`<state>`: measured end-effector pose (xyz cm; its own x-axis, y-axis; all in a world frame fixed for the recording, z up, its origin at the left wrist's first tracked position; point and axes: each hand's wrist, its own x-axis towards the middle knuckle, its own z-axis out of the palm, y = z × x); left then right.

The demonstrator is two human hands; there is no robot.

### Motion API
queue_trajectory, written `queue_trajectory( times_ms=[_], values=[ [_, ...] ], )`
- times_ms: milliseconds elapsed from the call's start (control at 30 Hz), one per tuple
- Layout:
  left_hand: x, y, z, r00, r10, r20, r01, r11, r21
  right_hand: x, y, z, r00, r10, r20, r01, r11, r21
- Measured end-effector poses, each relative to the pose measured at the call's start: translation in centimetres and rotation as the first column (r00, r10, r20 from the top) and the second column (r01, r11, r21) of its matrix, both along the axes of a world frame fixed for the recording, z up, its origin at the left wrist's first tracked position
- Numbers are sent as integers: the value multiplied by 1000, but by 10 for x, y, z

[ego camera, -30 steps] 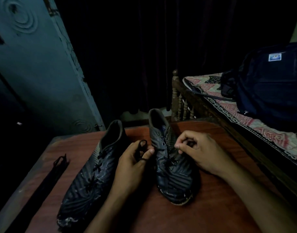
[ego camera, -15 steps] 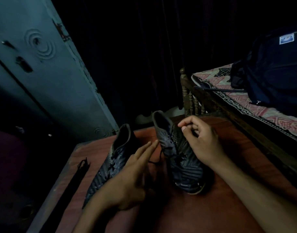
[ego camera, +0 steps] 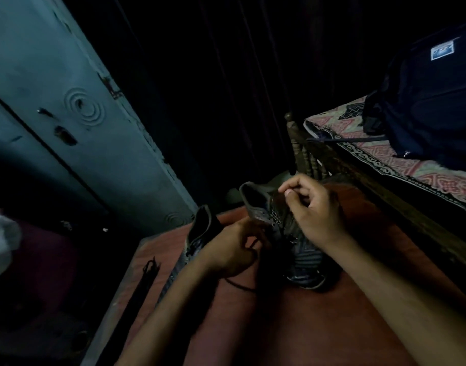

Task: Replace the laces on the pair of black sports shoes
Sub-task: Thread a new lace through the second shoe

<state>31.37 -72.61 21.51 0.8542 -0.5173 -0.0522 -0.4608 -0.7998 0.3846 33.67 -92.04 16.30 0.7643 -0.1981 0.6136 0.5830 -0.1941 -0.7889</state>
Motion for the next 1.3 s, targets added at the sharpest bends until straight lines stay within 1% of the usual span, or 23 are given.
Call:
queue_trajectory(
  times_ms=[33,67,100,133,167,200,233,300,367,433,500,567,600,667,733,800,833,967,1033,1100,1200,1233,1300],
  values=[
    [0,4,2,1000,13,14,-13,999,35,4,-5,-1,1000,-23,2,23,999,27],
    [2,7,2,996,29,78,-33,998,51,7,-8,-2,999,-40,-3,40,998,48],
    [4,8,2,983,50,176,-59,997,47,9,-9,-4,999,-44,-10,44,997,56],
    [5,5,2,963,70,261,-76,997,13,10,-8,-5,999,-41,-15,42,998,51],
    [4,0,2,954,78,291,-63,996,-60,9,-6,-5,999,-30,-15,31,999,42],
    [3,-7,2,962,66,264,-29,990,-142,7,-3,-6,1000,-20,-14,20,999,32],
    [2,-15,2,979,41,201,-1,980,-199,5,1,-5,1000,-4,-7,4,1000,27],
    [1,-29,2,996,20,92,4,967,-254,1,4,-4,1000,16,5,-16,1000,25],
    [-2,-35,3,999,20,-34,-32,921,-388,3,2,-5,1000,-18,14,17,1000,13],
    [-3,-31,5,994,2,-114,-57,872,-486,7,-5,-8,997,-77,16,77,997,7],
    [-6,-19,5,993,-12,-114,-41,891,-452,14,-14,-13,992,-127,-10,127,992,24],
    [-11,-6,-2,996,41,-85,-67,941,-333,21,-21,-20,985,-160,-57,163,985,60],
    [-12,0,-8,993,96,-63,-110,945,-308,24,-23,-23,986,-152,-74,157,984,78],
    [-15,3,-14,984,166,-67,-178,900,-399,25,-19,-23,992,-105,-69,111,990,88],
    [-14,-10,-10,992,118,-43,-124,868,-480,19,-5,-17,998,-24,-61,27,998,60],
    [-14,-28,-3,998,46,-35,-57,874,-483,12,9,-13,996,69,-61,-66,997,48],
    [-14,-35,0,998,49,-29,-57,874,-482,10,12,-14,994,95,-57,-92,994,57],
    [-10,-36,-10,985,174,-21,-154,798,-582,17,0,-13,998,59,-35,-56,995,88],
    [-11,-27,-13,976,216,35,-155,798,-582,20,-7,-13,998,49,-49,-45,995,91],
    [-15,-14,-18,967,249,45,-173,780,-601,24,-10,-18,998,31,-62,-26,996,83],
    [-26,15,-29,937,337,-89,-305,670,-677,29,-16,-23,996,-12,-85,23,990,136],
    [-31,25,-34,929,347,-125,-334,648,-684,29,-19,-24,995,-24,-100,40,986,163],
    [-40,42,-43,919,368,-140,-363,653,-665,28,-22,-23,993,-42,-115,63,979,192]
  ],
)
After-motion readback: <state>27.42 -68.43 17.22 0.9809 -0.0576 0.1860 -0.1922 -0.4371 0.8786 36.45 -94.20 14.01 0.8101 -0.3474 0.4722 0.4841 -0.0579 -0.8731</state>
